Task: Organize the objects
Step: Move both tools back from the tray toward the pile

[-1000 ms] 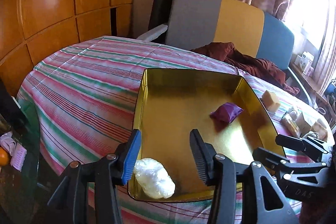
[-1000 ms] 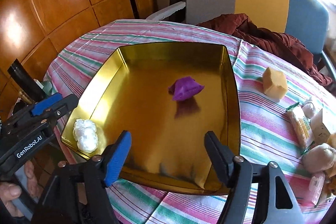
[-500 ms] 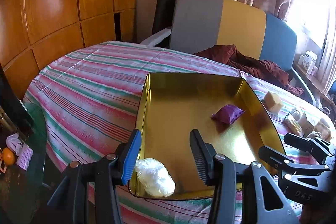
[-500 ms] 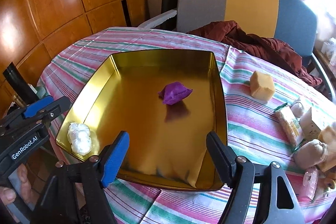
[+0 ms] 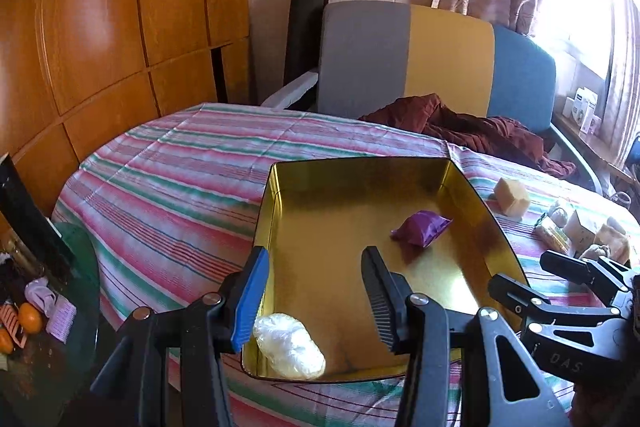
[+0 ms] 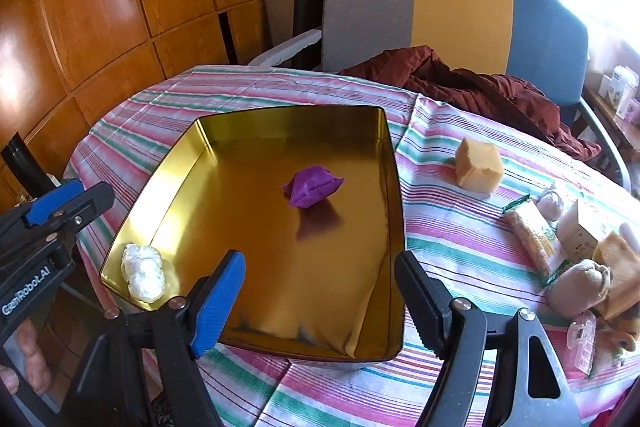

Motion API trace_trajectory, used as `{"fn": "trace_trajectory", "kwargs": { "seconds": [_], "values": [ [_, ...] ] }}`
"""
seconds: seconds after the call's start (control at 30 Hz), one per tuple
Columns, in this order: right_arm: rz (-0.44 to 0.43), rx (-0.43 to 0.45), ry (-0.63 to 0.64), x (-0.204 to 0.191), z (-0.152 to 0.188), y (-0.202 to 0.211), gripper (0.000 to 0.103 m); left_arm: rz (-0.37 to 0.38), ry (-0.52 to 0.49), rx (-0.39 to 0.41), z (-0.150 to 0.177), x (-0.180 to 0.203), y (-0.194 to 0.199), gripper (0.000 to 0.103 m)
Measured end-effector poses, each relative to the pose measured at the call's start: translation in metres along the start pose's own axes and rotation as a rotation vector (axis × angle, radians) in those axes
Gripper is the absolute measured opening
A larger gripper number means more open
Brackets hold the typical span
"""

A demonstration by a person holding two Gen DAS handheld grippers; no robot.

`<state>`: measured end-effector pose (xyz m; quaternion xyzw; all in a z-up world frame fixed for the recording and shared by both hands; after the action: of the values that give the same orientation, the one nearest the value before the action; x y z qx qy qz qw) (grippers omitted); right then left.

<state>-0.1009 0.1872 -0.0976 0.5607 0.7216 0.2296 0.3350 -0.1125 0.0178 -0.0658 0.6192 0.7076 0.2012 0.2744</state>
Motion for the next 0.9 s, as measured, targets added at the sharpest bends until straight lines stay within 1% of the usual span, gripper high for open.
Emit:
{"fn": "trace_trajectory", "kwargs": {
  "seconds": [0.2, 0.47, 0.9],
  "values": [
    [0.008, 0.012, -0.015, 0.007, 0.001, 0.005, 0.078, -0.004, -0.038, 0.036, -0.007, 0.009, 0.011, 0.048],
    [0.02, 0.036, -0.041, 0.022, 0.0, 0.013, 0.078, 0.016, -0.085, 0.082, -0.018, 0.028, 0.027, 0.048],
    [0.057, 0.079, -0.095, 0.055, 0.001, 0.032, 0.079, 0.056, -0.175, 0.114, -0.024, 0.068, 0.041, 0.048]
  ]
}}
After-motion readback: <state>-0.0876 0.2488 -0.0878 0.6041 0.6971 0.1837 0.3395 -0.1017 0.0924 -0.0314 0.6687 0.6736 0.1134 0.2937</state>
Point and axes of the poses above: each gripper's, at about its wrist camera, not at the fingertips, and y roughly against the way its jaws point, x to its right, z to its underside, the point moved 10 cm from there along -y, roughly the way its jaws point, and after that the axes turned 12 degrees about -z, right-handed, at the moved point
